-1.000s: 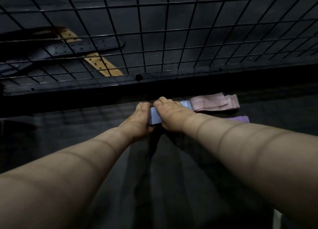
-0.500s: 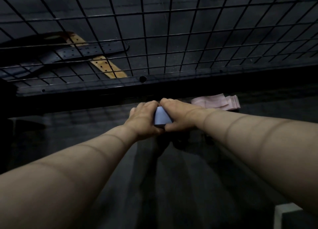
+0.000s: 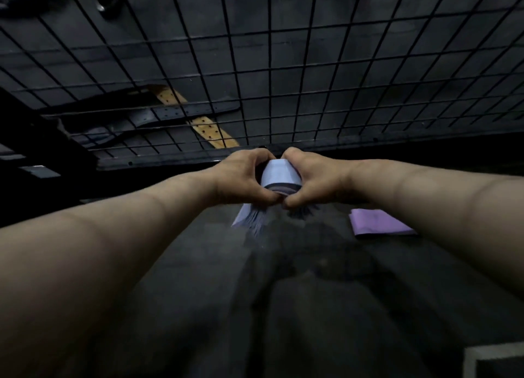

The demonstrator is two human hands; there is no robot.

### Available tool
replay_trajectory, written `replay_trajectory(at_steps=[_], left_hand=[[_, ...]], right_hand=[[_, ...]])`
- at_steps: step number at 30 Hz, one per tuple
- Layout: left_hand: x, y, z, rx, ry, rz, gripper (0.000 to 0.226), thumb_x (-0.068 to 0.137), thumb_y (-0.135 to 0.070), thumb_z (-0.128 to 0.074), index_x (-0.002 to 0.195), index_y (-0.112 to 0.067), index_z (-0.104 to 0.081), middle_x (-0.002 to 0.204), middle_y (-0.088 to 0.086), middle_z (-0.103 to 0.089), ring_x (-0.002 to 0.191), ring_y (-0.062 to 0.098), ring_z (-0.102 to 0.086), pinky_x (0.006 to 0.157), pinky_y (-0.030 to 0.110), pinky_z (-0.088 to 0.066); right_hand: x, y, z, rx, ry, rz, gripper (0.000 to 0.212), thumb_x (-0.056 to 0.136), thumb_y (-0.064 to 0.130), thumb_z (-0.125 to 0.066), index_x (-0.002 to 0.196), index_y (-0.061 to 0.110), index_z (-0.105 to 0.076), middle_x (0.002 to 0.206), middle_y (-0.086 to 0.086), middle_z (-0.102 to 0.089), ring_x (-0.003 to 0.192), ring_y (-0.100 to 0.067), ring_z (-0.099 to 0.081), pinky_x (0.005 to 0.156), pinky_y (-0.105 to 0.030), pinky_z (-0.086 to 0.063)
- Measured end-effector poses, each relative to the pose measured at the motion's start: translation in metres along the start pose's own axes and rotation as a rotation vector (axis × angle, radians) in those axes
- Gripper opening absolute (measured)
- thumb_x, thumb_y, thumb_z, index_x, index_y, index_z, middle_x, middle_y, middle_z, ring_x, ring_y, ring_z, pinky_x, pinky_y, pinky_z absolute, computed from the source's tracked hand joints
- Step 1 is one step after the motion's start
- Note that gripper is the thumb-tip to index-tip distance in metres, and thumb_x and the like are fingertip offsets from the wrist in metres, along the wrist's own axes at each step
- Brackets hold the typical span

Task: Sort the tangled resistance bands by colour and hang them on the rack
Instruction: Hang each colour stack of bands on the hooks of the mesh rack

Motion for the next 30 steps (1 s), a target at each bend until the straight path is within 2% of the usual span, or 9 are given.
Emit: replay_trajectory(at_steps=[4, 7, 10, 13, 17, 20, 23, 26, 30], left_hand=[[-0.028, -0.030, 0.037, -0.024, -0.030, 0.001, 0.057, 0.061, -0.036, -0.089, 0.110, -0.024, -0.063, 0.100, -0.004, -0.073, 0.095, 0.011, -0.071, 0.086, 0.036, -0.060], [-0.055, -0.060, 0.066, -0.142, -0.089, -0.015, 0.067, 0.050, -0.044, -0.084, 0.110, -0.026, -0.060, 0.106, -0.001, -0.071, 0.099, 0.013, -0.070, 0.086, 0.034, -0.059], [-0.086, -0.104, 0.089, -0.077, -0.120, -0.067, 0.077, 0.046, -0.045, -0.084, 0.114, -0.026, -0.055, 0.109, -0.003, -0.068, 0.100, 0.012, -0.069, 0.084, 0.032, -0.059], [-0.119, -0.146, 0.111, -0.144, -0.181, -0.109, 0.073, 0.047, -0.033, -0.083, 0.115, -0.023, -0.055, 0.112, 0.003, -0.067, 0.100, 0.017, -0.068, 0.087, 0.037, -0.059], [-0.164, -0.207, 0.137, -0.330, -0.244, -0.130, 0.062, 0.053, -0.002, -0.071, 0.111, -0.016, -0.056, 0.107, 0.012, -0.063, 0.093, 0.022, -0.063, 0.080, 0.039, -0.053], [-0.202, -0.262, 0.148, -0.289, -0.223, -0.163, 0.060, 0.054, -0.002, -0.073, 0.111, -0.016, -0.058, 0.107, 0.011, -0.067, 0.094, 0.022, -0.065, 0.078, 0.036, -0.056], [-0.243, -0.309, 0.158, -0.219, -0.193, -0.186, 0.068, 0.057, -0.006, -0.078, 0.120, -0.014, -0.058, 0.111, 0.010, -0.067, 0.095, 0.020, -0.067, 0.083, 0.036, -0.056], [-0.280, -0.351, 0.167, -0.167, -0.208, -0.209, 0.070, 0.058, -0.004, -0.074, 0.125, -0.013, -0.058, 0.117, 0.013, -0.066, 0.095, 0.020, -0.066, 0.077, 0.033, -0.054], [-0.325, -0.407, 0.161, -0.140, -0.270, -0.306, 0.065, 0.054, -0.003, -0.059, 0.119, 0.000, -0.062, 0.105, 0.014, -0.065, 0.089, 0.023, -0.061, 0.074, 0.035, -0.049]], right_hand=[[-0.017, 0.044, 0.027, -0.037, -0.050, 0.057, 0.051, 0.077, 0.024, -0.081, 0.114, 0.017, -0.046, 0.103, 0.001, -0.058, 0.095, -0.016, -0.060, 0.069, -0.024, -0.049], [-0.038, 0.080, 0.055, 0.034, -0.119, 0.086, 0.043, 0.079, 0.023, -0.078, 0.112, 0.018, -0.050, 0.095, 0.004, -0.059, 0.084, -0.010, -0.059, 0.064, -0.020, -0.047], [-0.071, 0.115, 0.081, 0.111, -0.175, 0.113, 0.043, 0.081, 0.027, -0.078, 0.115, 0.017, -0.054, 0.099, 0.001, -0.065, 0.086, -0.011, -0.063, 0.070, -0.026, -0.053], [-0.108, 0.145, 0.101, 0.146, -0.213, 0.126, 0.044, 0.078, 0.028, -0.078, 0.116, 0.022, -0.055, 0.101, 0.001, -0.066, 0.087, -0.012, -0.065, 0.067, -0.028, -0.053], [-0.165, 0.182, 0.125, 0.203, -0.263, 0.166, 0.050, 0.066, 0.036, -0.081, 0.110, 0.029, -0.058, 0.104, 0.001, -0.069, 0.095, -0.016, -0.069, 0.084, -0.042, -0.059], [-0.216, 0.215, 0.140, 0.249, -0.271, 0.238, 0.047, 0.075, 0.027, -0.086, 0.115, 0.026, -0.062, 0.106, 0.003, -0.072, 0.099, -0.014, -0.070, 0.090, -0.038, -0.057], [-0.269, 0.244, 0.155, 0.276, -0.292, 0.297, 0.058, 0.076, 0.024, -0.087, 0.128, 0.025, -0.059, 0.115, 0.005, -0.073, 0.109, -0.011, -0.068, 0.099, -0.040, -0.054], [-0.316, 0.269, 0.166, 0.291, -0.327, 0.349, 0.057, 0.078, 0.021, -0.085, 0.128, 0.023, -0.058, 0.116, 0.004, -0.073, 0.109, -0.013, -0.069, 0.100, -0.042, -0.053], [-0.367, 0.307, 0.176, 0.295, -0.427, 0.400, 0.062, 0.075, 0.034, -0.087, 0.127, 0.025, -0.055, 0.117, 0.004, -0.070, 0.107, -0.011, -0.069, 0.099, -0.043, -0.055]])
Point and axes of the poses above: each hand's wrist, its own x-axis towards the middle knuckle, its own z-axis out of the back of the hand, y = z × x, the point moved 9 cm from there along x, towards the middle knuckle
